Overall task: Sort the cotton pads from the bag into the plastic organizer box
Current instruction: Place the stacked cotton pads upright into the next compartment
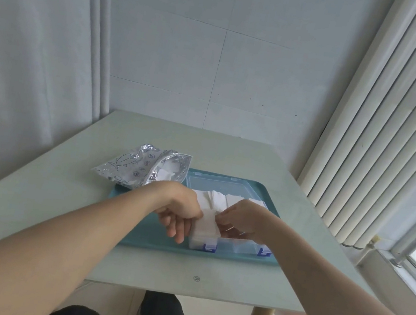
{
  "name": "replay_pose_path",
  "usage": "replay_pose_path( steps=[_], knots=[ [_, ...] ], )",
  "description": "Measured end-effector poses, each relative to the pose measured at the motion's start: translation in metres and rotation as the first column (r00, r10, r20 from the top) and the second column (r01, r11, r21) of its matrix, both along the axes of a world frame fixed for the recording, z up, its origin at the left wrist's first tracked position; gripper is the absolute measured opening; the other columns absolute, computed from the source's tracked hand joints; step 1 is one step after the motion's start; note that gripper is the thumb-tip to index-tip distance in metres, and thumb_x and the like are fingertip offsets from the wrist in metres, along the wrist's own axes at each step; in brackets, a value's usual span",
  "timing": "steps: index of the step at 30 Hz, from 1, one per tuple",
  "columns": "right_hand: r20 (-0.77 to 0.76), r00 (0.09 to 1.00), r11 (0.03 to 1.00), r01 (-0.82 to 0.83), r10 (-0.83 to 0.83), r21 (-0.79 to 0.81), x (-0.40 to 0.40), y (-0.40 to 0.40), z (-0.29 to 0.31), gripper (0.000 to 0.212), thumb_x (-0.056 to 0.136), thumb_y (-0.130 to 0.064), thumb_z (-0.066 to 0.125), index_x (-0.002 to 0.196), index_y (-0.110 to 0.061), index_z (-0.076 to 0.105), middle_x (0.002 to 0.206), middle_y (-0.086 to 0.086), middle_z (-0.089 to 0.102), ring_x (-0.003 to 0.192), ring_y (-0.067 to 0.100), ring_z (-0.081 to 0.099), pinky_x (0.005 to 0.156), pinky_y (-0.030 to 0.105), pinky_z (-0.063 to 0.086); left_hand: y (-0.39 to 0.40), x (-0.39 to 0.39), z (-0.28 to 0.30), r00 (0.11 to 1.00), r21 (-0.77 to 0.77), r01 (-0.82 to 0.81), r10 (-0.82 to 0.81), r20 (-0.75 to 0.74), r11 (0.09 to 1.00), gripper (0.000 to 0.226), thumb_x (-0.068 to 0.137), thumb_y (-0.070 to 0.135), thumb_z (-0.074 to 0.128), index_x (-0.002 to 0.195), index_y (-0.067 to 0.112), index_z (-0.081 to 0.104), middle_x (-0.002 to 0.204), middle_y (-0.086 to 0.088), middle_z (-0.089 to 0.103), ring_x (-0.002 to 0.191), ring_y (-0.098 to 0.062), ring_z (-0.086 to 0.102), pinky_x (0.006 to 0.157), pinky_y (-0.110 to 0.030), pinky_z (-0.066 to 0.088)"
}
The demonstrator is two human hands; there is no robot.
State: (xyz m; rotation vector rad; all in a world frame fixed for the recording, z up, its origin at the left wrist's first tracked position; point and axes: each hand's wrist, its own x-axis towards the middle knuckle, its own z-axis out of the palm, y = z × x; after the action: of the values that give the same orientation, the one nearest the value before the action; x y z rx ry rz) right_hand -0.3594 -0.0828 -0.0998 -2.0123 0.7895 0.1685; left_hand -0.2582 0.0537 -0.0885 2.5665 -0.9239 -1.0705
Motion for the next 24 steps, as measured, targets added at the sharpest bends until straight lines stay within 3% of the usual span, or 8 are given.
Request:
replay_pose_path(
  steps=[2,4,7,9,13,18,21,24],
  knots=[
    [0.016,1.0,0.998,0.014,-0.015,0.068,0.0,-0.003,0.001,0.02,0.098,-0.018,0.063,0.091,-0.002,0.073,0.084,0.008,0.077,0.081,0.021,0.073,0.073,0.025,0.059,0.0,-0.001,-0.002,1.0,-0.004,-0.002,0.002,0.023,1.0,0.04,0.104,0.028,0.034,0.084,0.006,0.061,0.061,-0.004,0.069,0.039,-0.012,0.055,0.037,-0.017,0.029],
    [0.019,1.0,0.997,-0.012,0.01,0.078,-0.002,-0.004,0.004,0.022,0.093,-0.023,0.071,0.096,-0.001,0.075,0.088,0.01,0.078,0.085,0.021,0.075,0.082,0.029,0.06,-0.001,-0.002,-0.003,0.999,-0.004,-0.005,0.005,0.052,1.0,0.039,0.103,0.029,0.038,0.083,0.007,0.062,0.059,-0.002,0.068,0.039,-0.011,0.052,0.037,-0.018,0.029],
    [-0.02,0.998,0.991,-0.057,0.055,-0.119,-0.001,-0.007,-0.001,0.03,0.074,-0.023,0.087,0.096,-0.004,0.078,0.089,0.009,0.079,0.091,0.021,0.076,0.091,0.033,0.059,-0.001,-0.002,-0.006,0.998,0.01,-0.027,0.026,0.054,1.0,0.037,0.102,0.033,0.043,0.084,0.008,0.064,0.059,-0.001,0.067,0.039,-0.011,0.049,0.036,-0.017,0.026],
    [-0.023,0.999,0.966,-0.049,0.045,-0.256,-0.001,-0.002,-0.005,0.039,0.062,-0.027,0.09,0.091,-0.004,0.079,0.088,0.011,0.078,0.081,0.021,0.076,0.091,0.037,0.059,-0.002,-0.003,-0.009,0.998,0.018,-0.053,0.052,0.044,0.998,0.037,0.102,0.035,0.045,0.083,0.008,0.062,0.056,0.0,0.066,0.037,-0.01,0.048,0.035,-0.015,0.024],
    [0.108,0.994,0.953,0.047,-0.015,-0.301,0.003,0.009,-0.012,0.021,0.066,-0.015,0.085,0.082,-0.003,0.08,0.075,0.007,0.077,0.062,0.012,0.067,0.076,0.027,0.062,-0.003,-0.003,-0.012,0.993,-0.003,-0.106,0.106,0.049,0.994,0.039,0.102,0.032,0.047,0.078,0.006,0.062,0.048,0.001,0.064,0.032,-0.008,0.047,0.033,-0.014,0.024],
    [0.179,0.984,0.911,0.058,0.017,-0.407,0.003,0.015,-0.014,0.016,0.072,-0.023,0.083,0.074,-0.007,0.079,0.059,-0.001,0.07,0.055,0.009,0.064,0.064,0.024,0.059,-0.004,-0.004,-0.012,0.99,-0.033,-0.13,0.131,0.059,0.991,0.04,0.104,0.026,0.041,0.078,0.003,0.061,0.046,-0.002,0.062,0.032,-0.01,0.046,0.033,-0.015,0.031],
    [0.194,0.981,0.931,0.062,0.009,-0.359,0.002,0.012,-0.007,0.015,0.071,-0.014,0.084,0.077,-0.003,0.076,0.062,0.006,0.074,0.052,0.013,0.067,0.061,0.023,0.06,0.0,-0.006,-0.005,0.991,-0.06,-0.131,0.132,0.014,0.99,0.041,0.105,0.024,0.041,0.078,0.001,0.061,0.057,-0.008,0.065,0.037,-0.011,0.056,0.04,-0.018,0.047],
    [0.128,0.991,0.911,0.006,0.051,-0.412,0.003,0.014,-0.004,0.019,0.071,-0.02,0.082,0.078,-0.003,0.079,0.066,0.004,0.075,0.047,0.007,0.06,0.056,0.02,0.055,0.008,-0.004,-0.001,0.989,-0.092,-0.14,0.135,-0.057,0.986,0.037,0.103,0.026,0.048,0.082,-0.001,0.063,0.067,-0.011,0.068,0.047,-0.016,0.062,0.044,-0.021,0.052]
  ],
)
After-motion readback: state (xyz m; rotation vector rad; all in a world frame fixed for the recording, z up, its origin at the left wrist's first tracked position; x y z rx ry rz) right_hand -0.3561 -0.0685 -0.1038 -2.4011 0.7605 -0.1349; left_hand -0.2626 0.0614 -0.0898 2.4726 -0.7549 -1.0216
